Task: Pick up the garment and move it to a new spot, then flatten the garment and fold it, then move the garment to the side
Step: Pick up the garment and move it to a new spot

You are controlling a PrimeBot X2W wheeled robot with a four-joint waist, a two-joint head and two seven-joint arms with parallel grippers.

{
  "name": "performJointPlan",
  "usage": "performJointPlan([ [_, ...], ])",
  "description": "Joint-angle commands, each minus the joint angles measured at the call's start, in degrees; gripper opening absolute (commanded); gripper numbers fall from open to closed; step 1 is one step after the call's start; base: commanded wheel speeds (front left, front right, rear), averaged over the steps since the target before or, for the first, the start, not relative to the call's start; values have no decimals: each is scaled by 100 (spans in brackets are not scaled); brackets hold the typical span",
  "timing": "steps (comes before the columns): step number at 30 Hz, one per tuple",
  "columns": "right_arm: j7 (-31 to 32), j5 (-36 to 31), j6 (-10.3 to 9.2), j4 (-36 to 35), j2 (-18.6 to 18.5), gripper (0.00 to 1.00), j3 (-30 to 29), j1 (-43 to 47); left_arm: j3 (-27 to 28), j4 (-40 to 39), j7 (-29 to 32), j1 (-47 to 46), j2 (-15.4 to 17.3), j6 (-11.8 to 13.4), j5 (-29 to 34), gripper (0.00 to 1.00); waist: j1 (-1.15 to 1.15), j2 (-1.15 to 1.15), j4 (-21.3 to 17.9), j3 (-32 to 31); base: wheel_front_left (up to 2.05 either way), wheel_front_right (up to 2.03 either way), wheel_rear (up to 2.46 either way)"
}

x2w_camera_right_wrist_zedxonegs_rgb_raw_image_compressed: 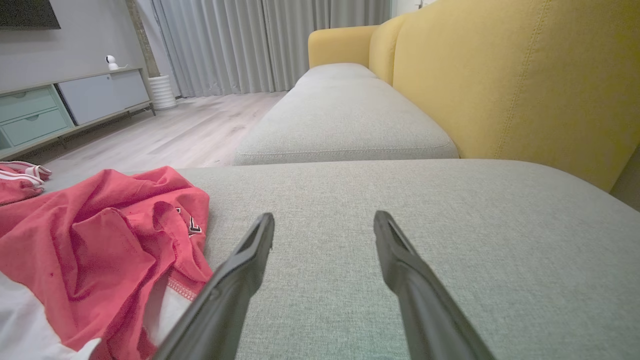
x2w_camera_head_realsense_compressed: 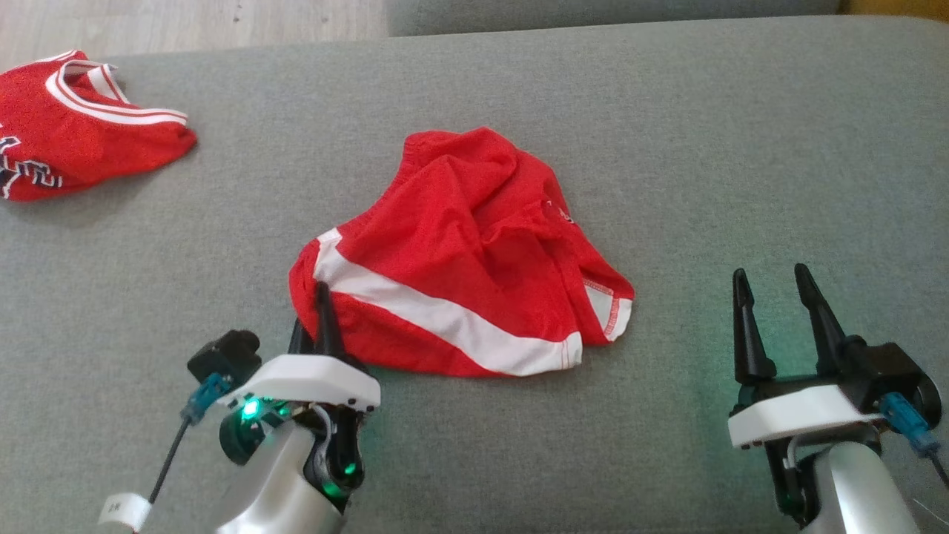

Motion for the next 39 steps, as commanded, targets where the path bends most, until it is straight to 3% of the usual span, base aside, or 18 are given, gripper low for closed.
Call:
performJointPlan([
  [1, -68, -47, 43, -152, -31, 100, 136, -165, 206, -228, -70, -80, 109, -28, 80, 80, 0, 0, 20, -16, 0, 0, 0],
  [2, -68, -50, 43, -143, -31, 100, 132, -159, 228, -283, -70, -40, 109, -55, 127, 100, 0, 0, 36, -32, 0, 0, 0],
  [7, -69, -68, 43, -91, -31, 100, 112, -89, 388, -648, -70, 122, 109, -254, 679, 100, 0, 0, 123, -208, 0, 0, 0],
  [10, -69, -81, 43, -84, -31, 100, 116, -28, 534, -979, -70, 264, 137, -371, 1513, 100, 0, 0, 212, -459, 0, 0, 0],
  [17, -69, -35, 43, -100, -31, 100, 159, 178, 629, -1330, -71, 754, 363, -432, 2508, 100, 0, 0, 373, -946, 0, 0, 0],
  [28, -69, 106, 43, -145, -31, 100, 386, 614, 810, -1722, -71, 1696, 690, -274, 2789, 100, 0, 0, 449, -1212, 0, 0, 0],
  [39, -69, 251, 43, -168, -31, 100, 389, 902, 897, -2144, -55, 2347, 717, -96, 2798, 100, 0, 0, 448, -1350, 0, 0, 0],
])
